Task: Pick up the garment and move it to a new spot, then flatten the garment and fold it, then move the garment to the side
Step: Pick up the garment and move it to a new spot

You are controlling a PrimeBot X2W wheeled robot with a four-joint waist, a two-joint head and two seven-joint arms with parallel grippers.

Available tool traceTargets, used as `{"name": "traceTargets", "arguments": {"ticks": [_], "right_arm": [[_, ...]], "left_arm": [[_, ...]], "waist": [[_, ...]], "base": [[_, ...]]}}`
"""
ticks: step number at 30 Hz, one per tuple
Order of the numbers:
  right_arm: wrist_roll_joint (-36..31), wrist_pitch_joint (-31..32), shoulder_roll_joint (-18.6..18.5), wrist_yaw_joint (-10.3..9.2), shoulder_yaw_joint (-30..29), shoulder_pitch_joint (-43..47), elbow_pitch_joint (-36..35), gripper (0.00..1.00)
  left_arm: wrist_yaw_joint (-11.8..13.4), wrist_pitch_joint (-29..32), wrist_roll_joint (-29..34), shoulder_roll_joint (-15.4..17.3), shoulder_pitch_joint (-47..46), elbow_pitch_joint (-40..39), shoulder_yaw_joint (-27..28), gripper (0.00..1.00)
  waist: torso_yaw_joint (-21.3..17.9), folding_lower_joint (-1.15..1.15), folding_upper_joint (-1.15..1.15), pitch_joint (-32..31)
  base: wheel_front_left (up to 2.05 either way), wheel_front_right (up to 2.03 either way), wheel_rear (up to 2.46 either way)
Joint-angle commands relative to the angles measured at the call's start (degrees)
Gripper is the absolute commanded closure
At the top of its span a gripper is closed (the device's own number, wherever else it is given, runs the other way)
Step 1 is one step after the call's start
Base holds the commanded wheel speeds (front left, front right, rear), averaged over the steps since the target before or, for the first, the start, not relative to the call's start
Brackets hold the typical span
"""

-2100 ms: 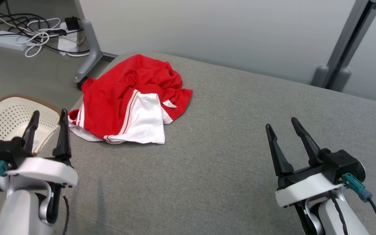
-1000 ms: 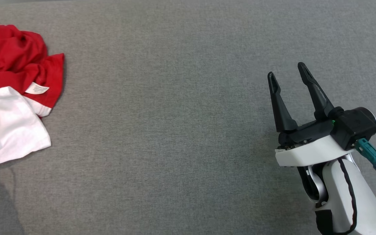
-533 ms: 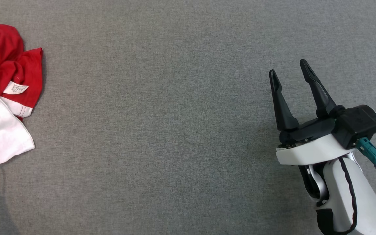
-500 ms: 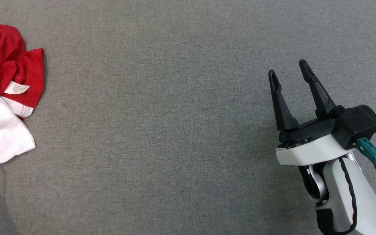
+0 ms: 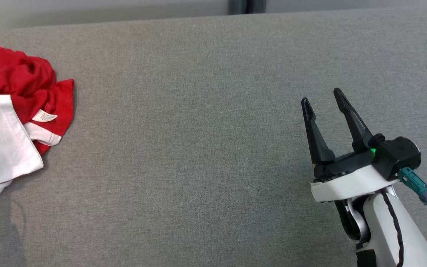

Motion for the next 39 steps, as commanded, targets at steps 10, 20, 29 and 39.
{"name": "traceTargets", "arguments": {"ticks": [10,20,29,39], "right_arm": [[2.28,-0.31,-0.38,0.02,-0.43,3.27,0.65,0.00],[3.25,-0.32,-0.38,0.03,-1.23,5.68,1.19,0.00],[2.08,-0.31,-0.35,0.03,-2.70,6.11,1.08,0.00],[1.75,-0.32,-0.36,0.03,-3.29,6.08,1.42,0.00]], "left_arm": [[-0.03,0.05,-0.68,1.86,-3.86,-12.33,-7.00,1.00],[0.17,2.30,0.81,0.68,-4.43,-27.62,-12.51,1.00],[3.32,1.66,-2.44,-6.74,-2.17,-41.05,-13.55,1.00],[6.07,-9.05,-3.12,-13.42,13.26,-39.12,-16.49,1.00]], "waist": [[-1.73,0.00,0.00,-8.30],[-6.87,0.00,0.00,-13.35],[-9.69,0.00,0.00,-14.18],[-9.72,0.00,0.00,-12.92]], "base": [[0.00,0.00,0.00],[0.00,0.00,0.00],[0.00,0.00,0.00],[0.00,0.00,0.00]]}}
